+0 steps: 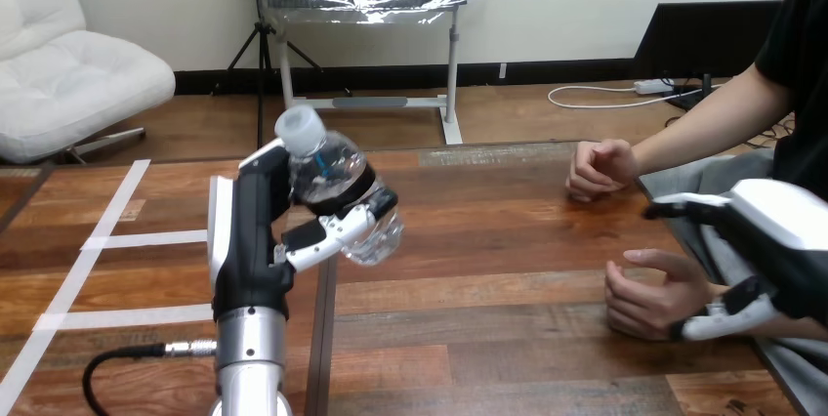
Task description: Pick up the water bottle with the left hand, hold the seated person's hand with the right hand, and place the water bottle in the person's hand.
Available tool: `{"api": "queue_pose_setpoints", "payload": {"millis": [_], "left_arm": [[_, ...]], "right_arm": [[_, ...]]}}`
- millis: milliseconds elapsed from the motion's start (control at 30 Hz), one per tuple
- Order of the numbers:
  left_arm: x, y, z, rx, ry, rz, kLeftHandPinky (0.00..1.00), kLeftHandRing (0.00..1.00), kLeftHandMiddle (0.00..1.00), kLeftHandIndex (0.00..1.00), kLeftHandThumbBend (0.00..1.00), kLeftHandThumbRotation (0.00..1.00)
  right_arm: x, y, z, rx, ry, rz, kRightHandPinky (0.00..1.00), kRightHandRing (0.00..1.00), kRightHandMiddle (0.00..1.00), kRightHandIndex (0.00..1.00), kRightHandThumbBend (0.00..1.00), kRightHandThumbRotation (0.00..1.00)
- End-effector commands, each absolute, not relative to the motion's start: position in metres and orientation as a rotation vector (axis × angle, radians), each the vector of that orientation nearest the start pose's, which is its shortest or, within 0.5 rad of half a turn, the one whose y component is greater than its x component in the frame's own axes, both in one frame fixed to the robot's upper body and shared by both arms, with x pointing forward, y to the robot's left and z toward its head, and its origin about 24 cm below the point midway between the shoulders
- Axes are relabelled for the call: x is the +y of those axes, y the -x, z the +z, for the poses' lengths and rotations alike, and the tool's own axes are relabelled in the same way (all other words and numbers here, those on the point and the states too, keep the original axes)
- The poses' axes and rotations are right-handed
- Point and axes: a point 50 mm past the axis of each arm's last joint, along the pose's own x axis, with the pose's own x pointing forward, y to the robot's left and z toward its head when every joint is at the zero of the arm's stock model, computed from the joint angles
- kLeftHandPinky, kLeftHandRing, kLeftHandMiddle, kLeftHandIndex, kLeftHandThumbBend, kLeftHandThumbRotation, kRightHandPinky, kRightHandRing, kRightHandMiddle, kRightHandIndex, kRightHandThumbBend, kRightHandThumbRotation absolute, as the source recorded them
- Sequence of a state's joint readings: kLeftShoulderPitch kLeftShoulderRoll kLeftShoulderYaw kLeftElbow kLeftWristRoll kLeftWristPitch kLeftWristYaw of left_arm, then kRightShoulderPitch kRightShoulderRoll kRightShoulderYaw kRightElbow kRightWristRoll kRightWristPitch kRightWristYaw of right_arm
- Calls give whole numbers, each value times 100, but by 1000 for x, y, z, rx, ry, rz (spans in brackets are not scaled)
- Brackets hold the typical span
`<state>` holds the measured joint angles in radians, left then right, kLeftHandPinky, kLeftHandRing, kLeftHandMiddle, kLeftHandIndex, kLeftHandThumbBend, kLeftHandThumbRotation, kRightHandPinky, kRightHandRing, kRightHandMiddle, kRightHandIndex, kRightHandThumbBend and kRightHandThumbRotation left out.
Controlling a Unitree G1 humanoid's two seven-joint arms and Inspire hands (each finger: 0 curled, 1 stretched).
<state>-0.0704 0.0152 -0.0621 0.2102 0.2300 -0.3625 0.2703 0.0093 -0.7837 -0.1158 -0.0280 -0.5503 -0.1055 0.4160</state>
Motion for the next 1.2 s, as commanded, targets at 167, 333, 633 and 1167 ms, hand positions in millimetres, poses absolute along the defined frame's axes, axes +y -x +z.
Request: {"api": "queue_pose_setpoints", "payload": {"millis": [167, 333, 633, 1167], "left_arm": [[131, -268, 70, -367, -186, 118, 42, 42, 43, 50, 61, 0], [132, -268, 70, -363, -180, 119, 42, 42, 43, 50, 61, 0], [133, -268, 70, -360, -188, 119, 41, 42, 43, 50, 60, 0], [134, -269, 67, -344, -189, 130, 44, 43, 43, 50, 59, 0]], "right_arm": [[-283, -263, 142, 132, 1444, 285, 82, 92, 90, 87, 82, 5], [-286, -265, 140, 197, 1467, 288, 85, 93, 91, 88, 81, 8], [-292, -269, 139, 292, 1526, 284, 90, 96, 93, 90, 82, 13], [-298, -274, 135, 430, 1546, 314, 97, 99, 96, 93, 81, 13]]}}
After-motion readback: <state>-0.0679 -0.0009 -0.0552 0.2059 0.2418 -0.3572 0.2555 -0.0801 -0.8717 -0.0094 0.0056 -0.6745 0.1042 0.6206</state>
